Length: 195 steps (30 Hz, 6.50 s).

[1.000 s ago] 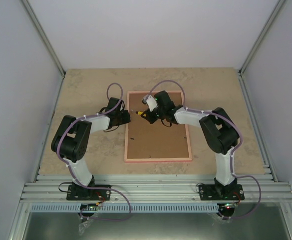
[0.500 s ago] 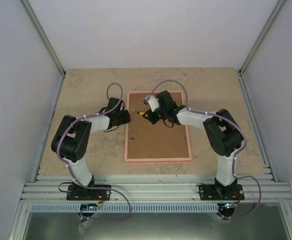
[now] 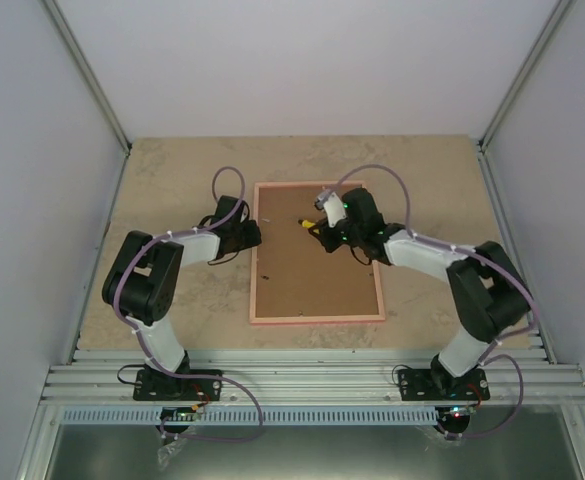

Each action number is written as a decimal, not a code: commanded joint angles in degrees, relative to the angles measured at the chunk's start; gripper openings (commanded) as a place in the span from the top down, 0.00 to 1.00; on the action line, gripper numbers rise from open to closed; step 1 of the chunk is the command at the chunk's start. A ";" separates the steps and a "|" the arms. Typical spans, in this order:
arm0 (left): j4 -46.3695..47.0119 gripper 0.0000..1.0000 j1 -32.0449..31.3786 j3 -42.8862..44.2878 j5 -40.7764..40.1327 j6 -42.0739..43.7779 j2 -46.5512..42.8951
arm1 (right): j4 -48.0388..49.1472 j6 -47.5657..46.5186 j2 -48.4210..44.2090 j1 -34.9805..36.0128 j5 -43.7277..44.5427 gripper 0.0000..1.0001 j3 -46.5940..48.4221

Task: Take the photo out of the frame

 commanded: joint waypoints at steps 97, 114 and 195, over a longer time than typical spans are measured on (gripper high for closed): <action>-40.71 0.73 10.65 40.55 2.17 30.69 22.00 | 21.75 11.60 -30.93 -0.57 10.78 0.99 -27.19; -40.58 0.75 5.40 18.09 -1.95 15.86 7.26 | 20.81 11.45 -32.06 -0.58 9.25 1.00 -26.76; -13.99 0.88 -6.22 -1.19 -2.29 6.94 -6.38 | -4.91 -1.39 10.78 6.10 -1.75 0.99 10.22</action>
